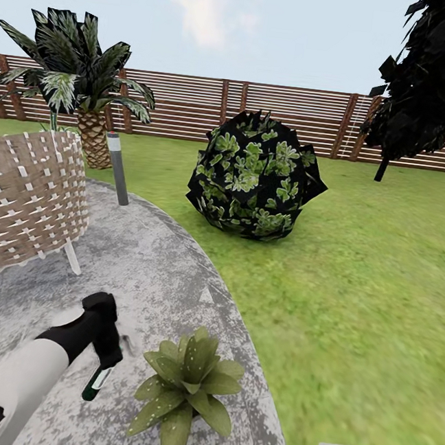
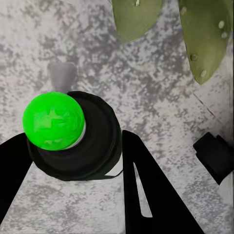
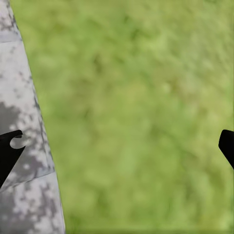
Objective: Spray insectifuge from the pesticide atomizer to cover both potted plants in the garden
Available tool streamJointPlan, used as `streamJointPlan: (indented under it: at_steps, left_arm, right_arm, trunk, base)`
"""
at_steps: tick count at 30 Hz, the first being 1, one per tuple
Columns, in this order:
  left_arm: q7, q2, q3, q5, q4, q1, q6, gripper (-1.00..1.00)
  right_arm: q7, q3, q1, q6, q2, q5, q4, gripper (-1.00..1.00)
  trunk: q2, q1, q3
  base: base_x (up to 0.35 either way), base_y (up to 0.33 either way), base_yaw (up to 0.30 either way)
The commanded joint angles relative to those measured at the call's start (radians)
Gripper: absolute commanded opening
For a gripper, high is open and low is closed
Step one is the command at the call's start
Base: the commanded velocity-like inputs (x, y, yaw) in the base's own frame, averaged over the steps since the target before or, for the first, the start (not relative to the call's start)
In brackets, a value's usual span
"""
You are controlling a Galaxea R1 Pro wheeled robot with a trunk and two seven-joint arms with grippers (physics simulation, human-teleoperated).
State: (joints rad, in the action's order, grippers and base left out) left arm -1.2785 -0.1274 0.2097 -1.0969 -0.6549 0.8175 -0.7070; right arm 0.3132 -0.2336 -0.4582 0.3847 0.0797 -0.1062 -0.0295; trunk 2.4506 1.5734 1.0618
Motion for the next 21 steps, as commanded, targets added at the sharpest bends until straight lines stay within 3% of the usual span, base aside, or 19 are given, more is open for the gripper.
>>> streamJointPlan:
  at_steps: [1, 5, 7, 8, 13, 21]
  left_arm:
    - [-0.007, 0.008, 0.003, -0.003, -0.002, 0.0, -0.008, -1.0]
    - [-0.013, 0.0, 0.0, -0.002, 0.008, -0.002, 0.0, -1.0]
    - [-0.016, -0.052, -0.002, 0.0, 0.014, -0.003, 0.058, -1.0]
    - [-0.021, -0.058, -0.006, 0.0, 0.019, -0.004, 0.065, -1.0]
    - [-0.024, -0.051, -0.044, -0.004, 0.036, -0.004, 0.067, -1.0]
    - [-0.024, -0.048, -0.05, -0.005, 0.041, -0.004, 0.06, -1.0]
  right_arm:
    - [0.001, -0.009, 0.0, 0.003, 0.0, -0.01, 0.0, 1.0]
    - [0.001, -0.009, 0.0, 0.003, 0.0, -0.009, 0.0, 1.0]
    - [0.001, -0.009, 0.0, 0.003, 0.0, -0.01, 0.0, 1.0]
    - [0.001, -0.009, 0.0, 0.004, 0.0, -0.01, -0.001, 1.0]
    - [0.001, -0.009, 0.0, 0.005, -0.001, -0.01, -0.001, 1.0]
    - [0.001, -0.009, 0.0, 0.004, -0.002, -0.01, -0.001, 1.0]
  trunk:
    - [0.0, 0.0, 0.001]
    - [0.0, 0.0, 0.001]
    - [0.0, 0.0, 0.001]
    - [0.0, 0.0, 0.001]
    - [0.0, 0.0, 0.001]
    - [0.0, 0.0, 0.001]
  base:
    - [0.0, 0.0, 0.0]
    - [0.0, 0.0, 0.0]
    - [0.0, 0.0, 0.019]
    - [0.0, 0.0, 0.126]
    - [0.0, -0.017, 0.241]
    - [0.0, -0.246, 0.193]
